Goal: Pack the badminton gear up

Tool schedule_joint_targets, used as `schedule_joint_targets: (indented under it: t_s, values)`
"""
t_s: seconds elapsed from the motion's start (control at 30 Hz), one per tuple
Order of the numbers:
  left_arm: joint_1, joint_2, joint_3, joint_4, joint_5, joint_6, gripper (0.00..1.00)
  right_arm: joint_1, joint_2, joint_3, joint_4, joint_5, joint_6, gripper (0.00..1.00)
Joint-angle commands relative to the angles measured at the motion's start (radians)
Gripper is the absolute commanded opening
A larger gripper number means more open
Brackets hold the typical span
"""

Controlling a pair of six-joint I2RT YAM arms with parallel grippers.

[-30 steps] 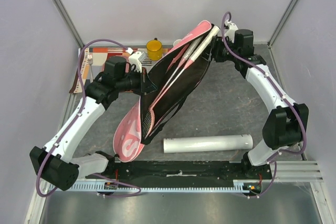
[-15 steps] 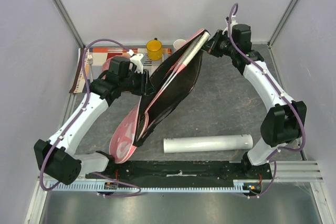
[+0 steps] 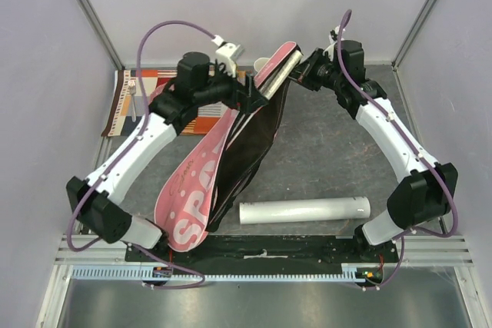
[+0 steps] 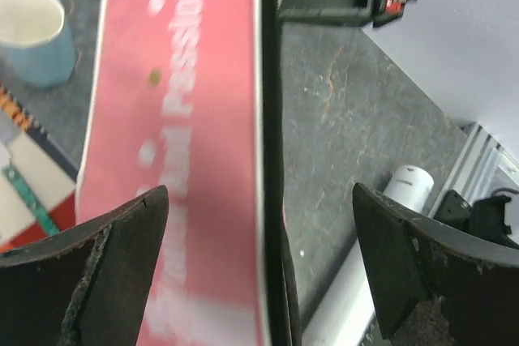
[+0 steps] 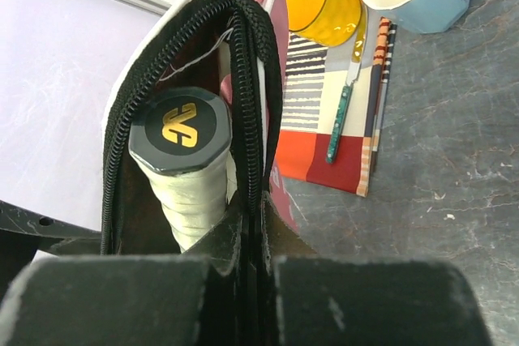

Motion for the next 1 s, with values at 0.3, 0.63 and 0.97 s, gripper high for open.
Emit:
schedule_joint_targets:
  t_s: [0.3, 0.63, 0.97]
  values:
    - [-0.234, 0.239, 0.234, 0.038, -0.488, 0.363, 0.8, 0.042, -0.055, 0.055, -0.017, -0.044, 0.033, 0.0]
    - [-0.217, 0.373, 0.325, -0.014, -0.622, 0.395, 0.2, 0.039, -0.081, 0.084, -0.039, -0.007, -0.014, 0.0]
    - [-0.185, 0.44, 0.389, -0.046, -0.647, 0.366, 0.02, 0.037, -0.111, 0.098, -0.057, 0.131, 0.005, 0.0]
